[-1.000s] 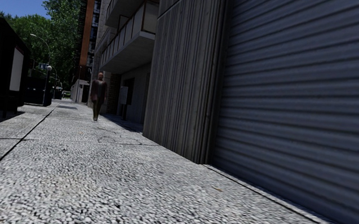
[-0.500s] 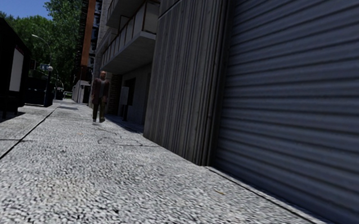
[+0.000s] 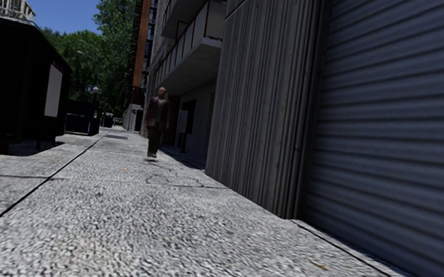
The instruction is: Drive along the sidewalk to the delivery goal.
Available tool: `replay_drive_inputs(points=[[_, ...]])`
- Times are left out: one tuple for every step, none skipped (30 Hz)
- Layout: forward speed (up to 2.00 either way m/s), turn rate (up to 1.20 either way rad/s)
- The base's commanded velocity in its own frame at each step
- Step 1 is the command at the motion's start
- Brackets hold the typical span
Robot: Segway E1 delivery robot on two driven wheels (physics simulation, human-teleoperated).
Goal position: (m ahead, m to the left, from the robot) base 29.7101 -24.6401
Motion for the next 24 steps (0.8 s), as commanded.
replay_drive_inputs(points=[[1.19,0.53],[1.19,0.53],[1.19,0.53],[1.19,0.53],[1.19,0.53],[1.19,0.53],[1.19,0.53],[1.19,0.53],[1.19,0.53],[1.19,0.53],[1.19,0.53],[1.19,0.53],[1.2,0.54],[1.2,0.54],[1.2,0.54],[1.2,0.54],[1.2,0.54],[1.2,0.54],[1.2,0.54],[1.2,0.54],[1.2,0.54],[1.2,0.54],[1.2,0.54],[1.2,0.54]])
